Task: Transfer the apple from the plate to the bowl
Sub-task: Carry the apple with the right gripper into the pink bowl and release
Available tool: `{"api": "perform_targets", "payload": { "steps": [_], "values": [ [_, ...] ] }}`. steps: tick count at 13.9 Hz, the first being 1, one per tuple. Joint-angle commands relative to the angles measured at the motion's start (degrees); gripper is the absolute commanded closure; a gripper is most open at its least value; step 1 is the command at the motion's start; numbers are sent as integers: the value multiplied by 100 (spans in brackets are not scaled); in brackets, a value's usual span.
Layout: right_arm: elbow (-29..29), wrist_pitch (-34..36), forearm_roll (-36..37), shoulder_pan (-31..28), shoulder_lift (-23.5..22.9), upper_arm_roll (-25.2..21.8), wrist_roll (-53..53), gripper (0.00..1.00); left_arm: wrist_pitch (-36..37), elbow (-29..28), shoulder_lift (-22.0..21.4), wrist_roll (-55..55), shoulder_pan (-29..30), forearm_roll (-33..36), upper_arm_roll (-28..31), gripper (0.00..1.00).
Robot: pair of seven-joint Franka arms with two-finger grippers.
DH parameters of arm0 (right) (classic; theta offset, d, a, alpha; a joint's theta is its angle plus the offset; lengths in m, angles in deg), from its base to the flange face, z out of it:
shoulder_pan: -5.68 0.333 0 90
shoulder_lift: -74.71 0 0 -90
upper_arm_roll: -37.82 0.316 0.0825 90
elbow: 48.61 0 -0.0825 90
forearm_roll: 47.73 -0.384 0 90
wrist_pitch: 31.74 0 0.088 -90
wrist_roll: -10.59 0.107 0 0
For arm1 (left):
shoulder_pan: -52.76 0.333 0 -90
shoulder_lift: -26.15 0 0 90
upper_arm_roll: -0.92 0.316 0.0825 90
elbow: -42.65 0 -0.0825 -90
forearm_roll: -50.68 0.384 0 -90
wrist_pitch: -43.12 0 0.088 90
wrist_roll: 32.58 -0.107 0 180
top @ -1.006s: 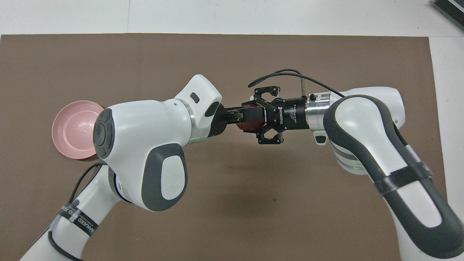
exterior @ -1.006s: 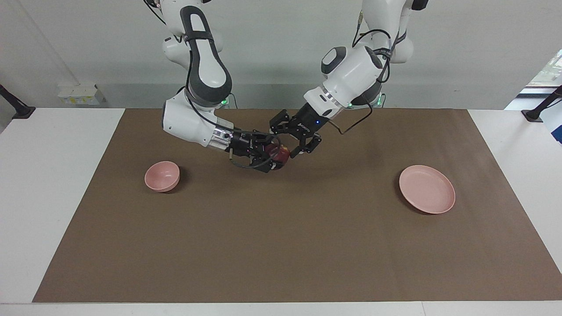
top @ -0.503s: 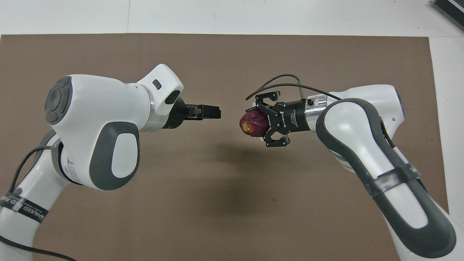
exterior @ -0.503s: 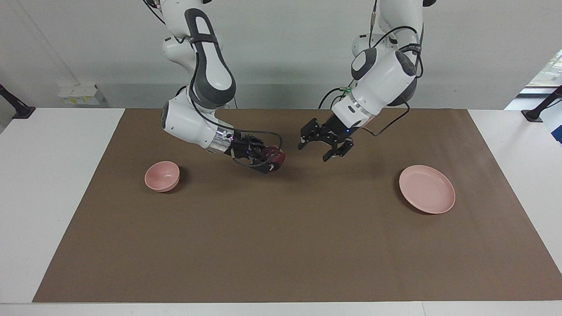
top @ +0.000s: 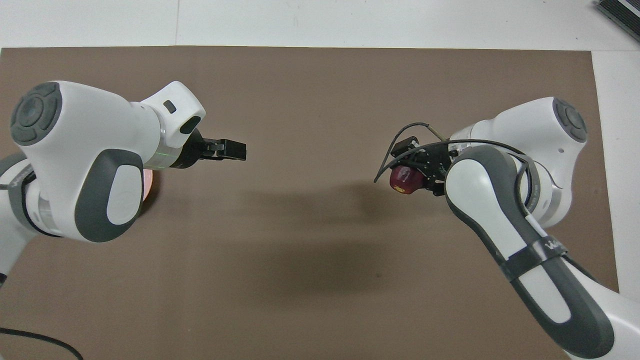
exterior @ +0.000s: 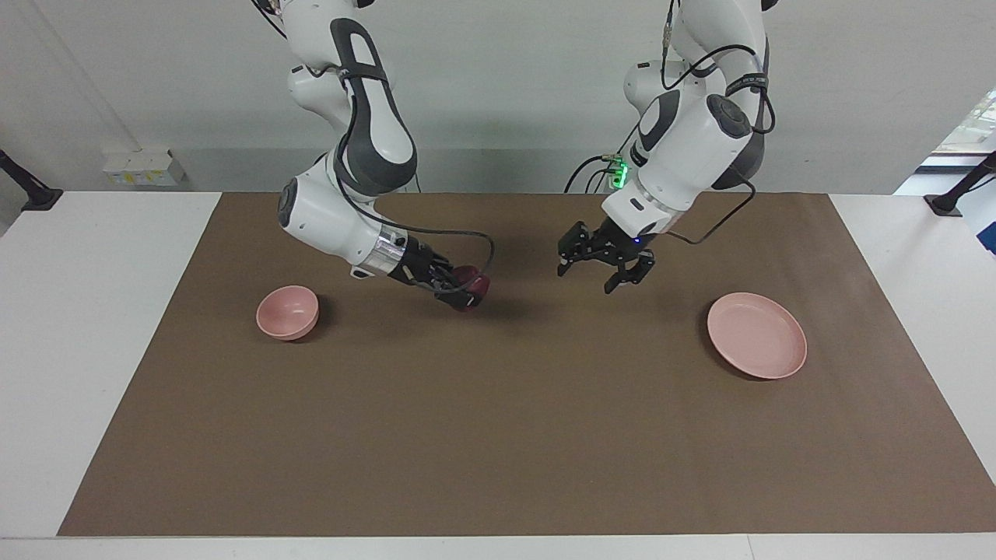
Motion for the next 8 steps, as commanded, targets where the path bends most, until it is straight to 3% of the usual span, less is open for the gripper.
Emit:
{"api": "perform_targets", "payload": {
  "steps": [1, 3, 5, 8],
  "values": [
    [-36, 458, 1314, -326, 379, 23, -834, 100, 2, 2, -37, 59, 406, 260, -67, 0],
    [-175, 680, 1958, -703, 467, 23, -1484, 100, 37, 46, -20, 41, 416, 566, -58, 0],
    [-517, 514, 2110, -1073, 634, 14, -2205, 100, 186, 212, -46, 59, 512, 919, -49, 0],
    [-888, -22, 2584, -1460, 715, 23, -2524, 100, 1026, 896, -11, 15, 898, 1033, -58, 0]
  ]
}}
